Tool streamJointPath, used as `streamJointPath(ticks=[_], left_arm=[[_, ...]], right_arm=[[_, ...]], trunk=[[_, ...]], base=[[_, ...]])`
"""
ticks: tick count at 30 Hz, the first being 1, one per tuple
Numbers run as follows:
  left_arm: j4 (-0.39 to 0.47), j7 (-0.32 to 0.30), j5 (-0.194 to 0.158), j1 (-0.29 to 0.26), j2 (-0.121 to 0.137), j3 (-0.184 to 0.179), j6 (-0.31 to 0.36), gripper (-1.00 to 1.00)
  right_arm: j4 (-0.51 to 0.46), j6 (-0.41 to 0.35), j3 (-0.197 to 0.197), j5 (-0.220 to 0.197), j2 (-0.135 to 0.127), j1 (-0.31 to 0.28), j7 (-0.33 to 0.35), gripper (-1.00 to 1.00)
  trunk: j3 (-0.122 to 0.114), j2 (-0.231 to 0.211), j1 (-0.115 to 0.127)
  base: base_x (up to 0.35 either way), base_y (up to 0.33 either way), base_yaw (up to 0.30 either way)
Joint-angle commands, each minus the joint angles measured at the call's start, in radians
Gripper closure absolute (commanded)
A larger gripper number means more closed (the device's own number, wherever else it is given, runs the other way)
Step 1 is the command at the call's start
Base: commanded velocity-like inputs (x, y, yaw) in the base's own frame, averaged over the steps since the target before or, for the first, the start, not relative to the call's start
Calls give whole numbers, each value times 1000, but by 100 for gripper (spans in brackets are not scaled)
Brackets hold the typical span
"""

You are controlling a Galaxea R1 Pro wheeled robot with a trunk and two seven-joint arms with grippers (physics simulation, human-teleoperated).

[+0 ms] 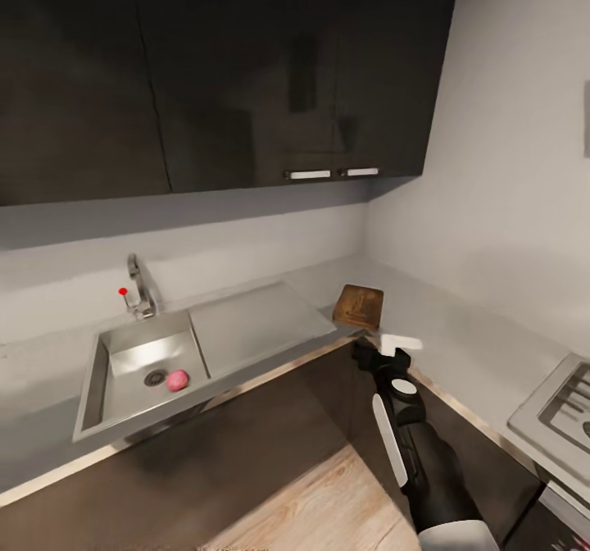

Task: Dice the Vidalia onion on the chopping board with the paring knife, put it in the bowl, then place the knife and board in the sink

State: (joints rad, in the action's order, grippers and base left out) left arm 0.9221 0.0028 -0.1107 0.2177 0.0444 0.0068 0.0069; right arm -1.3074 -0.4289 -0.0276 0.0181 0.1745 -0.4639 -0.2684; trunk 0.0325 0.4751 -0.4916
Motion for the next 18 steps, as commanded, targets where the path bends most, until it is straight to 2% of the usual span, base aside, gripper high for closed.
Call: streamJointPath(ticks=[1, 18], left_arm=[[1, 0, -10, 0, 0, -1, 1, -100], [-20, -1, -9, 0, 0, 1, 0, -100]], right_arm=[[-1, -7, -1, 2, 0, -1, -5, -100], [-1, -7, -1, 2, 0, -1, -5, -100]], trunk=[[2, 2, -1], [2, 2, -1]], base=[[0, 0, 286], [0, 0, 286]])
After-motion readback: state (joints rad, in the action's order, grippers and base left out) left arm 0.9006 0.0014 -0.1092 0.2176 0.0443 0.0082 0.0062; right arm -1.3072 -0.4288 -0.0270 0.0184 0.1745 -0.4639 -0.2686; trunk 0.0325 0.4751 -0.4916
